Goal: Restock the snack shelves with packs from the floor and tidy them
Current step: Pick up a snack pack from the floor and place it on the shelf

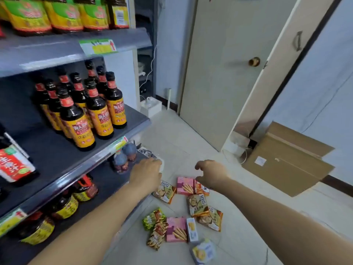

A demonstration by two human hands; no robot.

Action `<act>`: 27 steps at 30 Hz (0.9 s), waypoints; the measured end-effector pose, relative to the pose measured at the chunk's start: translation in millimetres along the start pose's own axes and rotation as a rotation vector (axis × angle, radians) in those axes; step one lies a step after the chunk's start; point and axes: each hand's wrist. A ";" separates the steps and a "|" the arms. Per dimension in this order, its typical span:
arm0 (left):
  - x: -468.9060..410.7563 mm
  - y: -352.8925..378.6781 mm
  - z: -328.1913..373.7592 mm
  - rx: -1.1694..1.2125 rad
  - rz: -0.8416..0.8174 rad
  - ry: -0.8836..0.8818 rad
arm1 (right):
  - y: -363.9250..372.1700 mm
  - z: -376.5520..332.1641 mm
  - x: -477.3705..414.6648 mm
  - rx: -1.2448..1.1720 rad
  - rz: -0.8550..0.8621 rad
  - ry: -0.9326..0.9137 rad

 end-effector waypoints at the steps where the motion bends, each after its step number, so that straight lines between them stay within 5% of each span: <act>1: -17.6 8.6 10.7 -0.001 -0.019 0.007 | 2.2 16.3 -10.4 -0.004 -0.017 0.014; 16: -221.4 160.2 92.3 0.073 -0.286 0.094 | 82.1 167.5 -152.7 -0.003 -0.258 0.204; 27: -334.0 348.6 104.1 0.016 -0.442 0.160 | 239.2 257.6 -254.5 -0.149 -0.405 0.371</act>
Point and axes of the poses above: each hand's wrist, its own x-axis away from the middle knuckle, its own y-axis out of the palm, z = x × y, and after that the axes turned 3 degrees about -z, right-handed
